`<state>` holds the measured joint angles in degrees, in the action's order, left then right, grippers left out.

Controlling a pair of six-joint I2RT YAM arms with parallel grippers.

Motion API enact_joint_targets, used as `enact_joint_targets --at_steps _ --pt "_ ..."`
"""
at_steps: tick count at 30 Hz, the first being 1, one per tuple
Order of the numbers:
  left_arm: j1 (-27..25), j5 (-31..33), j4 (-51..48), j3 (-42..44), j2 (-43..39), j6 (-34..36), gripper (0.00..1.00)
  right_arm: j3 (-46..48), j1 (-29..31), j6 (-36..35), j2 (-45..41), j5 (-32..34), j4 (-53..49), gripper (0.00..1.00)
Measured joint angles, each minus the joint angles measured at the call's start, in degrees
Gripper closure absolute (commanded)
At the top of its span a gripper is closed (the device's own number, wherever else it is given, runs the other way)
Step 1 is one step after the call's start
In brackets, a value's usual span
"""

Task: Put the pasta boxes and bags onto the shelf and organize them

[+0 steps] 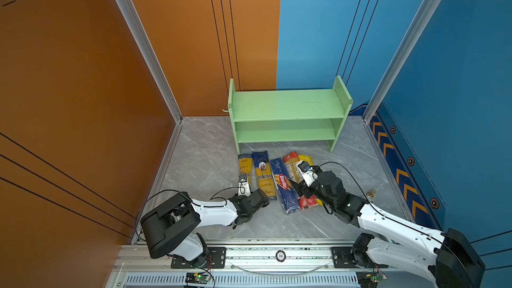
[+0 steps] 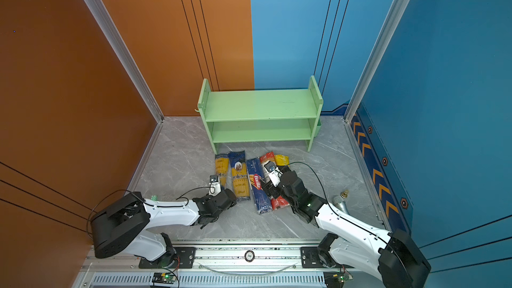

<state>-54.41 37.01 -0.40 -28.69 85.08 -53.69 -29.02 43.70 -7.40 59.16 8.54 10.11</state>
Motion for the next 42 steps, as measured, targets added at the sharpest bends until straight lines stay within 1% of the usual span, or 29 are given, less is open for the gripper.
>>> enact_joint_targets --at_steps 3,4,6,8,14,20,29,36,42 --pt "-0.02 0.07 -0.02 0.0 -0.13 -0.74 0.69 0.0 -0.07 0.0 0.0 0.0 0.0 0.12" --pt "-0.02 0.07 -0.04 0.0 -0.15 -0.81 0.74 0.0 -0.13 -0.02 0.0 0.0 0.0 0.12" --pt "-0.02 0.09 -0.04 -0.02 -0.15 -0.83 0.85 0.0 -0.26 -0.02 0.0 0.0 0.0 0.12" --pt "-0.02 0.09 -0.02 -0.02 -0.15 -0.83 1.0 0.0 -0.28 0.0 0.0 0.0 0.0 0.12" --pt "-0.02 0.02 -0.74 -0.55 -0.11 -0.76 1.0 0.0 -0.33 0.0 0.0 0.04 -0.02 0.12" --pt "0.13 -1.38 -4.98 -2.64 -0.39 -0.59 1.0 0.0 -0.68 0.24 -0.59 0.26 -0.28 0.12" --pt "0.87 -7.13 -10.51 -1.44 -7.19 -0.15 1.0 0.0 -1.29 0.68 -1.64 0.26 -0.52 0.12" --pt "2.27 -9.7 -10.49 0.98 -11.1 -0.13 1.0 0.0 -1.38 1.07 -1.64 0.26 -0.55 0.12" --pt "3.15 -11.34 -9.88 1.46 -11.82 -0.11 1.0 0.0 -1.42 1.09 -1.62 0.26 -0.55 0.12"
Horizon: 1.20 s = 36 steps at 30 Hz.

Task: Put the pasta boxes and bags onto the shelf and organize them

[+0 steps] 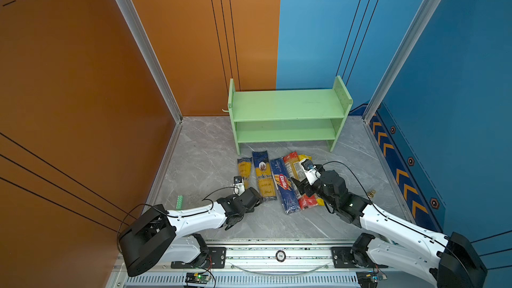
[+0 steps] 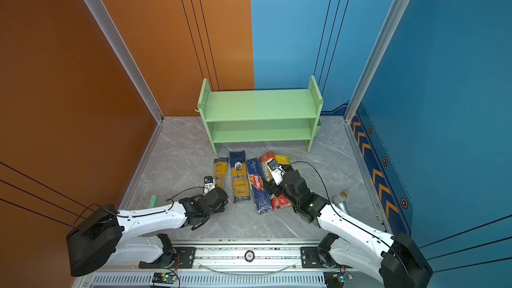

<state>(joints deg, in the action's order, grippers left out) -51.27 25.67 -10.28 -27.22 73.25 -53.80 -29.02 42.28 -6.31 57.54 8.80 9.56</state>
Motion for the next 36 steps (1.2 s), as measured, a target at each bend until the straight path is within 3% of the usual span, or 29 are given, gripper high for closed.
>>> enact_joint_targets --at_steps 8,23,36 --pt "0.39 -1.11 -0.66 0.0 -1.53 1.64 1.0 0.0 -0.31 0.0 0.46 0.0 0.07 0.12" --pt "0.66 -3.3 -11.91 -0.92 -11.5 4.76 1.0 0.0 -0.74 0.0 2.43 -0.04 0.52 0.12" --pt "0.76 -4.35 -13.18 -1.64 -14.19 4.92 1.0 -0.02 -1.05 0.0 3.34 -0.07 0.7 0.12"
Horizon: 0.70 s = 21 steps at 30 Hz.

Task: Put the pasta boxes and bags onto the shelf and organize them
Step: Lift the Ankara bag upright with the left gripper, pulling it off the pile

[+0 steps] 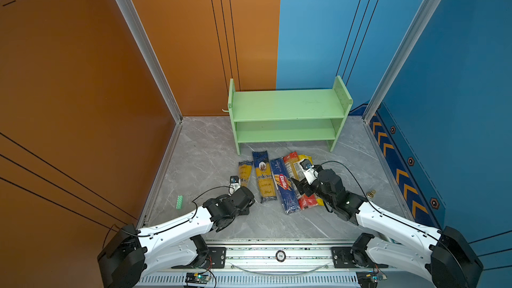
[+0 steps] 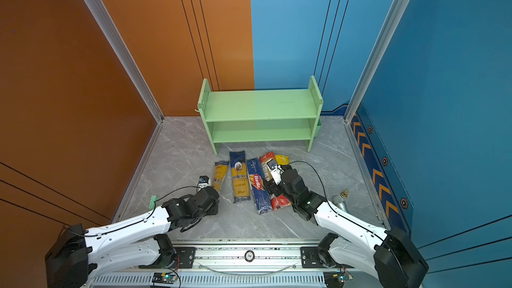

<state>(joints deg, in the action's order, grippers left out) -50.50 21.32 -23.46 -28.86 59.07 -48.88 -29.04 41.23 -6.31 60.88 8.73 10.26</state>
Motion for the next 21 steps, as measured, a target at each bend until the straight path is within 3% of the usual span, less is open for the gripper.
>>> enact_joint_targets --at_steps 21 --pt "0.74 -3.3 -2.12 -3.32 -7.8 1.51 1.0 0.0 -0.37 0.0 0.24 0.0 0.48 0.12"
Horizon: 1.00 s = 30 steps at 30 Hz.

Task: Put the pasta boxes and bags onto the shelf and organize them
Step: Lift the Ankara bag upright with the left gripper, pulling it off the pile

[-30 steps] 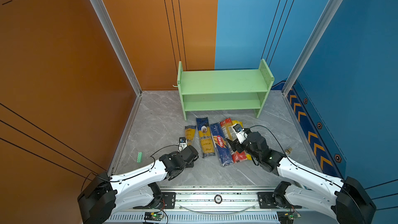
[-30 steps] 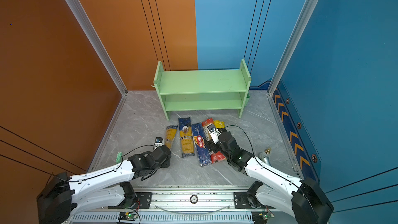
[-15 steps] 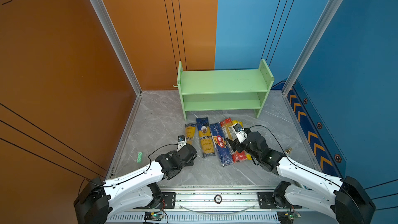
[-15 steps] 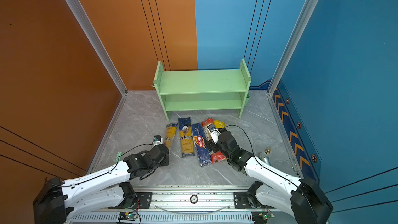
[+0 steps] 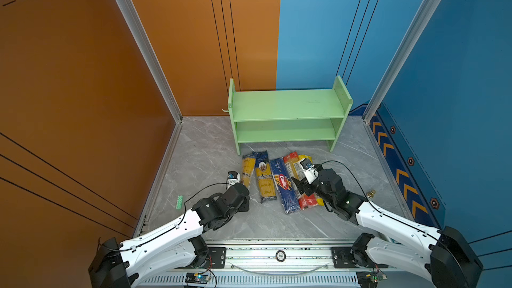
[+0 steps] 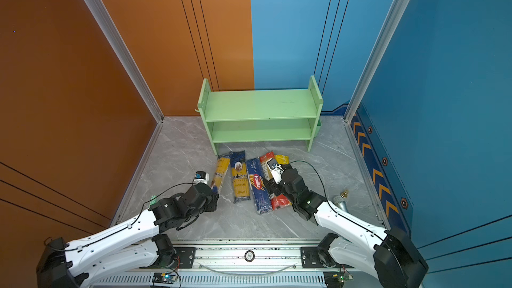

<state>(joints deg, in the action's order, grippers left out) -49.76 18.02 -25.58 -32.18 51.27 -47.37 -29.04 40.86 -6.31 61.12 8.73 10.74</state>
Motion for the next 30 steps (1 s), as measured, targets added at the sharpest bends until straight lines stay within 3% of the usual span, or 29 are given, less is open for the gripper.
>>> enact_joint_targets --at_steps 30 --pt "0.26 -6.1 -2.27 -9.11 -4.48 4.33 1.0 0.0 0.0 0.0 1.05 0.02 0.35 0.12"
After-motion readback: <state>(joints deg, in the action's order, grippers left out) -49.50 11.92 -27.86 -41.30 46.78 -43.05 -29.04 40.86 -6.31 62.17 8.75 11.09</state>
